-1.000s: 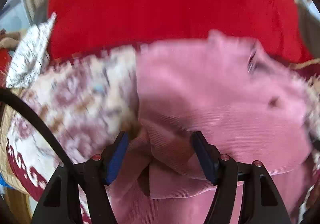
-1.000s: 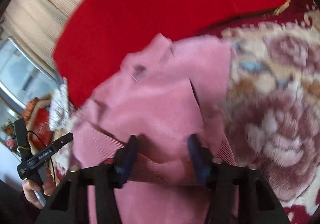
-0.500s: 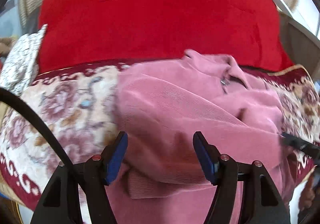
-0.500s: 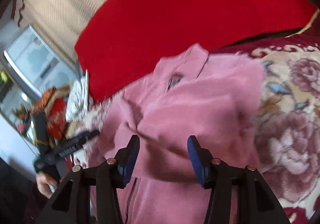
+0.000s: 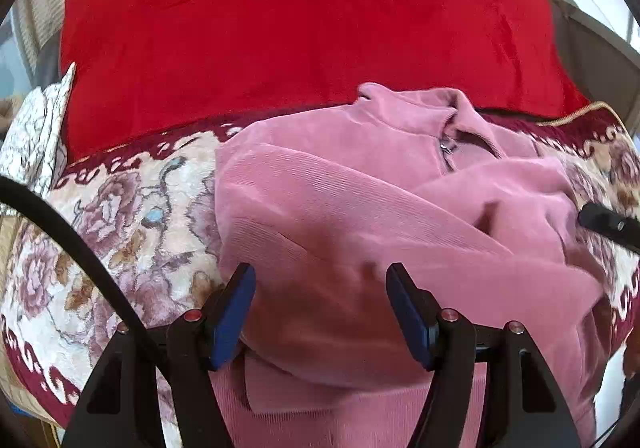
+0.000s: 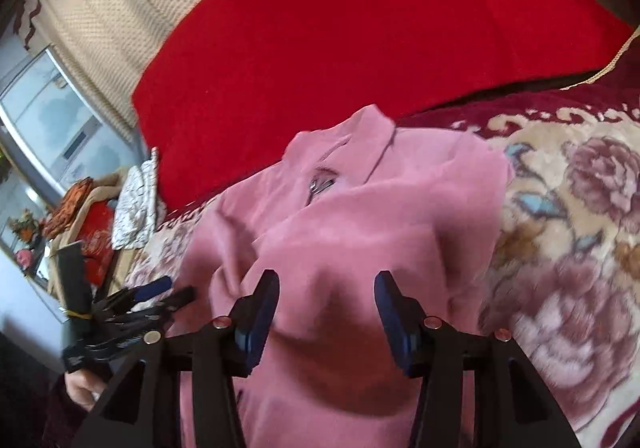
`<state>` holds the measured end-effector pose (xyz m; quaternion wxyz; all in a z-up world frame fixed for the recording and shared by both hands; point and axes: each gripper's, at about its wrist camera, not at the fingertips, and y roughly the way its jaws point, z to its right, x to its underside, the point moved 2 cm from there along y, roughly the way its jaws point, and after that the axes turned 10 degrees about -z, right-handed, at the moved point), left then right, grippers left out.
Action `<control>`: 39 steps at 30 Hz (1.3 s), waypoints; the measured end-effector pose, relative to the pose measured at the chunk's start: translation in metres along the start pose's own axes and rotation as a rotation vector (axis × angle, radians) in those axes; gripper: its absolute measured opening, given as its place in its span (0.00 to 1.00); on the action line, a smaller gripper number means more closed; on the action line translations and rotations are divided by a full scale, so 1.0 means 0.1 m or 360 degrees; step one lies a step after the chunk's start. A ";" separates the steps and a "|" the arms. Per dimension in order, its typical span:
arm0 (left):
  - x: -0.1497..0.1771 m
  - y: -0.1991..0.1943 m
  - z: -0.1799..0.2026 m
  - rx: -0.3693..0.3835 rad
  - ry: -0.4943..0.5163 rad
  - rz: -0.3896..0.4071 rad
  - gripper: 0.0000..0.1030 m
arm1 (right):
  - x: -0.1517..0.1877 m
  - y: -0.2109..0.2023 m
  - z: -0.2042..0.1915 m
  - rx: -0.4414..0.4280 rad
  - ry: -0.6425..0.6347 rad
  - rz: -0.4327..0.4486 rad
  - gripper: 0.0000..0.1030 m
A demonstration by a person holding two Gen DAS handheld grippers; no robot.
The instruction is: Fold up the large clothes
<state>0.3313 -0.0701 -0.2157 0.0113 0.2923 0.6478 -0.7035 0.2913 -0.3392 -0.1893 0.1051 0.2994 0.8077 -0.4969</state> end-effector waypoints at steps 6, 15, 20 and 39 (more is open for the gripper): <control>0.07 0.31 0.09 -0.0131 0.0103 -0.0128 0.67 | -0.02 0.37 0.15 0.0111 0.0016 -0.0133 0.54; 0.52 -0.32 -0.33 -0.0023 0.0096 -0.0005 0.67 | 0.17 -0.08 0.10 -0.0032 -0.0001 -0.0152 0.69; 1.16 -0.59 -0.96 -0.0018 -0.0042 -0.0002 0.71 | 0.41 -0.39 0.15 -0.0122 -0.0024 -0.0137 0.74; 2.34 -0.34 -1.34 0.0302 -0.0333 -0.0111 0.58 | 1.28 -0.54 0.72 -0.0266 0.0184 -0.0382 0.74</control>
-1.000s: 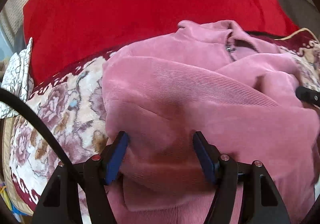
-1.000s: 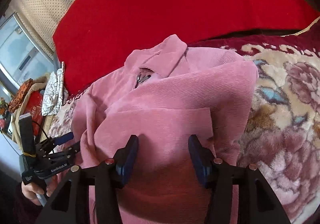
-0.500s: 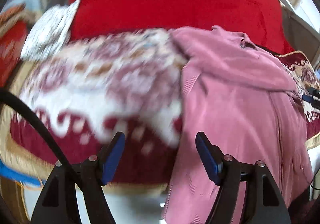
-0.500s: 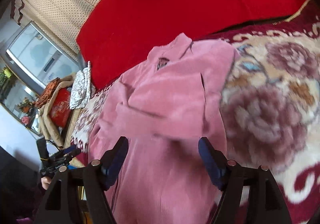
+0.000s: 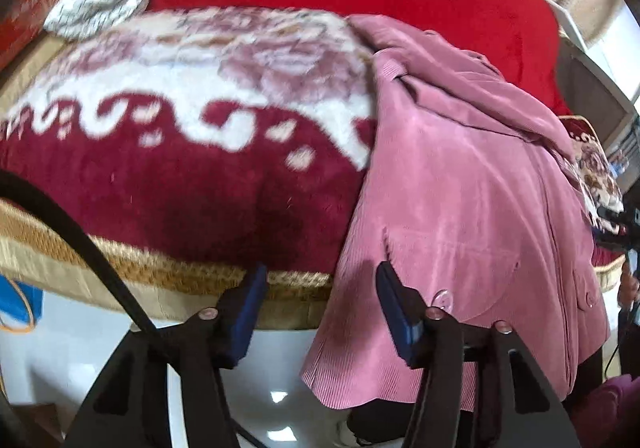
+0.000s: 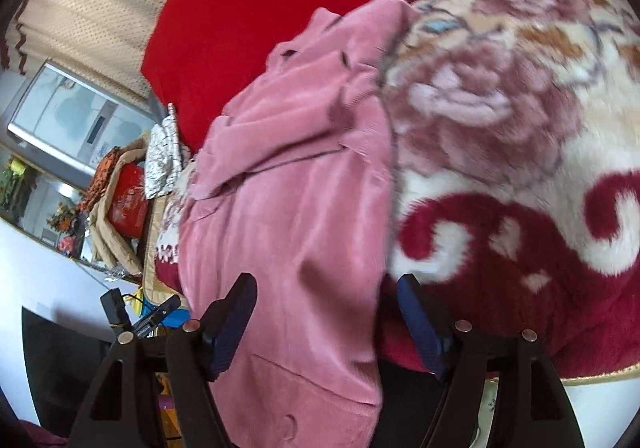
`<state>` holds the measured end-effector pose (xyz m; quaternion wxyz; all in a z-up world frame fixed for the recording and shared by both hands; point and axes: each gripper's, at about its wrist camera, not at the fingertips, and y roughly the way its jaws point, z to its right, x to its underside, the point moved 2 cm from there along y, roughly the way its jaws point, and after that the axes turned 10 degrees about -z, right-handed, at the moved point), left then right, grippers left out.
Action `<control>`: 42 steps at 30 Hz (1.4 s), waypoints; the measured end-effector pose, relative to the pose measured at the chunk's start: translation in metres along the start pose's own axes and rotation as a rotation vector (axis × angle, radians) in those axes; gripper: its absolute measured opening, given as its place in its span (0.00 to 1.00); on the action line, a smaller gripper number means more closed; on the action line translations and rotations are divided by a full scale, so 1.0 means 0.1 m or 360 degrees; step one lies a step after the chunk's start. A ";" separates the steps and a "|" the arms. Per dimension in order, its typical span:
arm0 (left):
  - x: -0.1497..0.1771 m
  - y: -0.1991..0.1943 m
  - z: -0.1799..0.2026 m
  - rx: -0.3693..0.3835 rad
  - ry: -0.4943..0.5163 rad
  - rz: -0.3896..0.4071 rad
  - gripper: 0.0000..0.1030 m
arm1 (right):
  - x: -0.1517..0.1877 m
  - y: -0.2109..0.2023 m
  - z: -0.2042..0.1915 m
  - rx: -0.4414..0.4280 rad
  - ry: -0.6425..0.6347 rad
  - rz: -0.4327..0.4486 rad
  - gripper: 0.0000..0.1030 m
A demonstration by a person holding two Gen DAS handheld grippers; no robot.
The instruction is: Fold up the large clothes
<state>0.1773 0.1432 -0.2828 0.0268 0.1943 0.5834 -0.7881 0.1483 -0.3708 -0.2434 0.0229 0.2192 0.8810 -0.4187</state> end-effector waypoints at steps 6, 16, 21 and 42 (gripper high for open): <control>0.11 0.09 -0.16 0.0095 -0.0083 -0.0017 0.64 | 0.02 0.03 0.08 -0.0088 0.0031 -0.0026 0.75; 0.12 0.18 -0.16 0.0283 -0.0022 0.0020 0.64 | 0.10 0.24 -0.12 -0.0239 -0.0005 -0.0176 0.75; 0.12 0.28 0.00 0.0409 0.0058 -0.0030 0.37 | 0.14 0.29 -0.15 -0.0206 -0.0049 -0.0282 0.75; 0.01 0.53 0.40 0.0556 0.0215 -0.0163 0.16 | 0.26 0.61 -0.43 -0.0289 -0.0154 -0.0451 0.42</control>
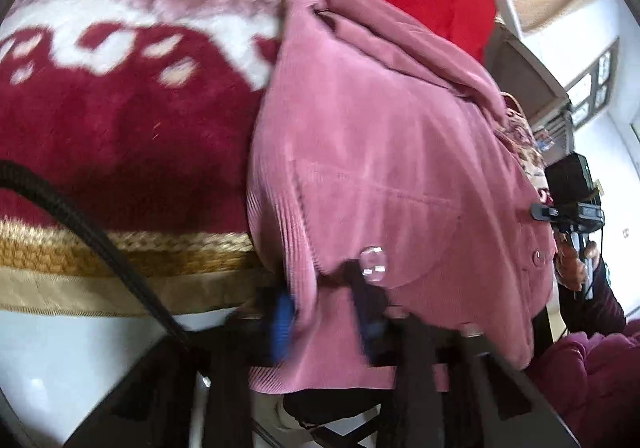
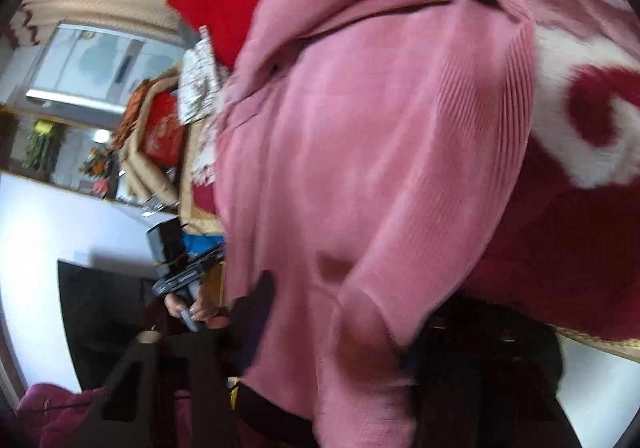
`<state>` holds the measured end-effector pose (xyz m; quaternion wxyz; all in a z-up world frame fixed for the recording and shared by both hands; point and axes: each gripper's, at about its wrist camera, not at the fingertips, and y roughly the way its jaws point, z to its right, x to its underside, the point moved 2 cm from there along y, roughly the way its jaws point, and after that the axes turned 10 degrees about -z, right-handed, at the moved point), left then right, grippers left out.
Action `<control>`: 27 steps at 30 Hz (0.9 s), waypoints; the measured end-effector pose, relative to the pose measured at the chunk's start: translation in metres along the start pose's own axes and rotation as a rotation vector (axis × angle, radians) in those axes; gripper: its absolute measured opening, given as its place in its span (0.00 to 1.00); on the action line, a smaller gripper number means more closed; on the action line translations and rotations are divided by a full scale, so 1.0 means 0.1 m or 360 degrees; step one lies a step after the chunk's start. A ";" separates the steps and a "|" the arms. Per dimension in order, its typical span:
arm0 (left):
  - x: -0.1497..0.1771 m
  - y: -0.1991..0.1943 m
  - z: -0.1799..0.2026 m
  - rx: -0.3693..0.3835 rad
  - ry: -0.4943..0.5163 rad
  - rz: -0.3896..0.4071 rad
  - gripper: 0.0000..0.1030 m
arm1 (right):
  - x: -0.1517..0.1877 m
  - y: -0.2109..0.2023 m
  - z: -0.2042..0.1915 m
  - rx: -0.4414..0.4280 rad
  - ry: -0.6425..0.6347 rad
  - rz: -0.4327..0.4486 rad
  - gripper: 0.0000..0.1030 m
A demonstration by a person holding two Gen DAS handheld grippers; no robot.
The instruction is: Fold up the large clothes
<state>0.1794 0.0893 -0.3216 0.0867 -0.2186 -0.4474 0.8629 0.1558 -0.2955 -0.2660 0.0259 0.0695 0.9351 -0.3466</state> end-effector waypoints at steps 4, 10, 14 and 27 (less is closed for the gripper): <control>-0.06 0.09 0.07 -0.0046 -0.0004 -0.0021 0.18 | 0.00 0.13 0.07 0.0053 0.0030 -0.0049 0.38; -0.13 0.09 0.19 -0.0036 0.0014 0.0002 0.07 | -0.01 0.06 -0.16 0.0027 -0.0094 0.0051 0.28; -0.28 -0.22 0.45 0.0065 0.0106 0.0145 0.06 | -0.11 -0.16 -0.40 -0.0020 -0.0202 0.0170 0.24; -1.98 -1.01 0.85 0.0052 0.0302 0.0440 0.06 | -1.19 -1.04 -0.14 -0.0338 0.0004 0.0837 0.19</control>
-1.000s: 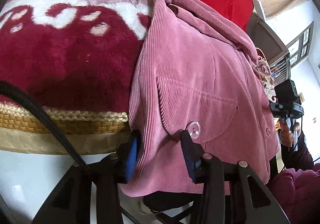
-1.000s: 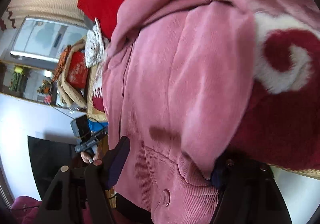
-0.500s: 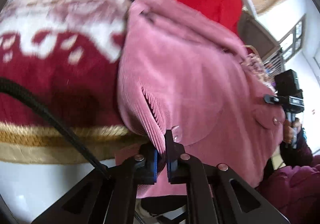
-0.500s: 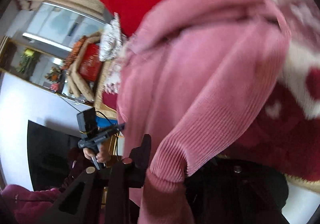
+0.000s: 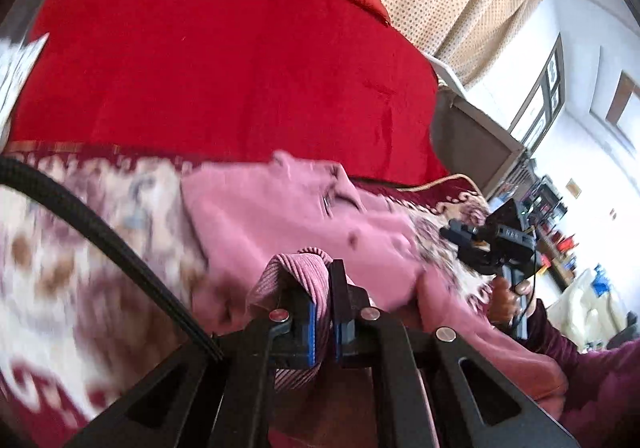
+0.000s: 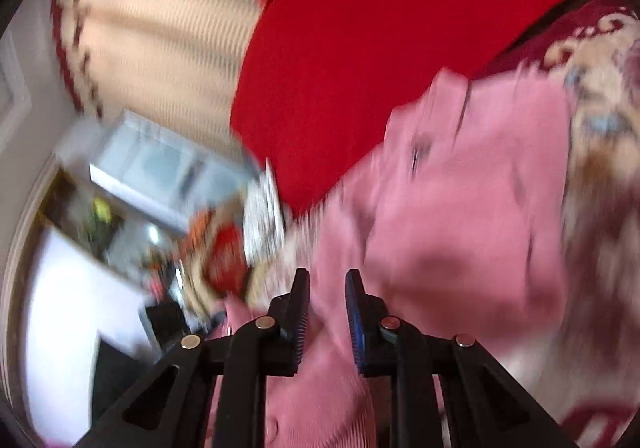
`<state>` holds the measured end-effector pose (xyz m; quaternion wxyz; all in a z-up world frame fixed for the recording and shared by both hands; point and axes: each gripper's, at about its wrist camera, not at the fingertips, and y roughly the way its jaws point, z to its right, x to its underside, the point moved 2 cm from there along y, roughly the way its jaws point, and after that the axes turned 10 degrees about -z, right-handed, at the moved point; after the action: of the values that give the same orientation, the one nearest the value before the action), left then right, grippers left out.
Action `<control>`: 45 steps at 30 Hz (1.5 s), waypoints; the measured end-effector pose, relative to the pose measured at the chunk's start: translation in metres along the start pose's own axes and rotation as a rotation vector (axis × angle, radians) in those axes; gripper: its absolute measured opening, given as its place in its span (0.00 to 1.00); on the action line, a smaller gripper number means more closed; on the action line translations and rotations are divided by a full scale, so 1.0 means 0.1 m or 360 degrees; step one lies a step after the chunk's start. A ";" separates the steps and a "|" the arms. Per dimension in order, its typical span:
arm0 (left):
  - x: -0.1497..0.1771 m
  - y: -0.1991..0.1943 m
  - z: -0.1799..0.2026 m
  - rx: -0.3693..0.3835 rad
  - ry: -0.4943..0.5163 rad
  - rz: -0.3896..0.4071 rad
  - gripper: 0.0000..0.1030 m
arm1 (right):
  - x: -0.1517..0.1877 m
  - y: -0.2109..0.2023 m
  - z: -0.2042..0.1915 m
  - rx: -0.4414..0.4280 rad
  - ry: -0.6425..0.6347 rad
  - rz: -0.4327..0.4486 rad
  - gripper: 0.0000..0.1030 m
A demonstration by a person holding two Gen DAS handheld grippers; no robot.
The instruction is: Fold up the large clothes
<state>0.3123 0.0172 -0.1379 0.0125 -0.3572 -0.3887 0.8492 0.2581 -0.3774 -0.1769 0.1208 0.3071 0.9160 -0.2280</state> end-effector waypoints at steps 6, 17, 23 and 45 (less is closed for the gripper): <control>-0.26 0.46 -0.12 -0.0038 -0.0052 -0.0103 0.06 | -0.50 -0.07 0.18 0.0164 0.0083 -0.0129 0.23; 0.31 0.09 -0.10 -0.0015 -0.0146 -0.0025 0.06 | 0.75 -0.03 0.25 -0.0089 0.0248 -0.0385 1.00; 0.47 -0.01 0.04 -0.0030 -0.0139 -0.0022 0.06 | 1.16 0.55 0.23 -0.0017 0.0305 -0.0523 0.96; -0.28 -0.17 -0.21 -0.0003 -0.0205 0.0139 0.06 | 0.14 0.54 -0.47 -0.0151 0.0009 -0.0267 0.20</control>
<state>0.3411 0.0345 -0.1190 -0.0501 -0.3184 -0.3736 0.8698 0.2763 -0.3092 -0.1599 0.1129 0.2238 0.9487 -0.1929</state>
